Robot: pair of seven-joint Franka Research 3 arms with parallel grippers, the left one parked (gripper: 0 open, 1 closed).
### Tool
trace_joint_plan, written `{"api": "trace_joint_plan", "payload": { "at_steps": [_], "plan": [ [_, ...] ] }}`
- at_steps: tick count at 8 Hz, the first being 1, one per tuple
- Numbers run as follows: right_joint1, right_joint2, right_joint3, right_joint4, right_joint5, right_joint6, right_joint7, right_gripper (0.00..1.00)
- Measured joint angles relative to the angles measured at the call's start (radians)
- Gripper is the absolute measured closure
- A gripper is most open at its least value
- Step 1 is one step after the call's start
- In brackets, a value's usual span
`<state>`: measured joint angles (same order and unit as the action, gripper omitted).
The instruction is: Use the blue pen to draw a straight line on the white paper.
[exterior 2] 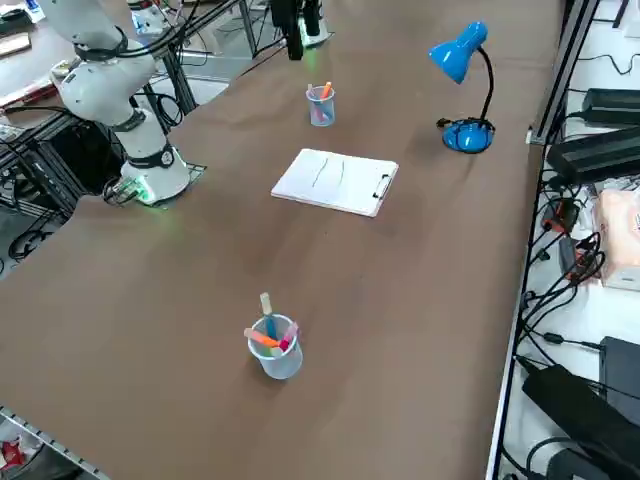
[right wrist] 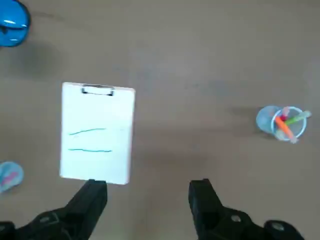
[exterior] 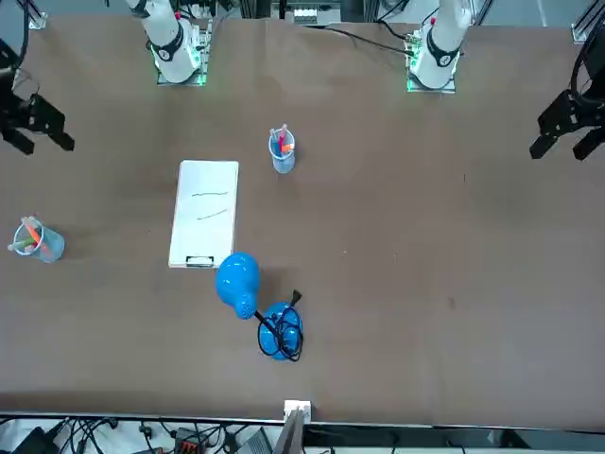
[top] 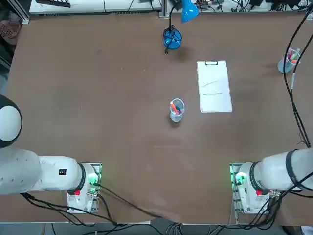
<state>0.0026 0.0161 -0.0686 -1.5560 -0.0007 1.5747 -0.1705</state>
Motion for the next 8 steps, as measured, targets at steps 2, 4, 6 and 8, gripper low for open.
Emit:
{"api": "trace_joint_plan", "payload": {
  "at_steps": [2,4,6,8],
  "plan": [
    [-0.086,0.040,-0.006,-0.083,0.000,0.154,-0.140,0.00],
    [-0.177,0.060,-0.009,-0.203,-0.001,0.353,-0.331,0.00],
    [-0.268,0.073,-0.011,-0.343,-0.001,0.567,-0.524,0.00],
    [-0.338,0.104,-0.012,-0.428,-0.001,0.691,-0.719,0.00]
  ]
}}
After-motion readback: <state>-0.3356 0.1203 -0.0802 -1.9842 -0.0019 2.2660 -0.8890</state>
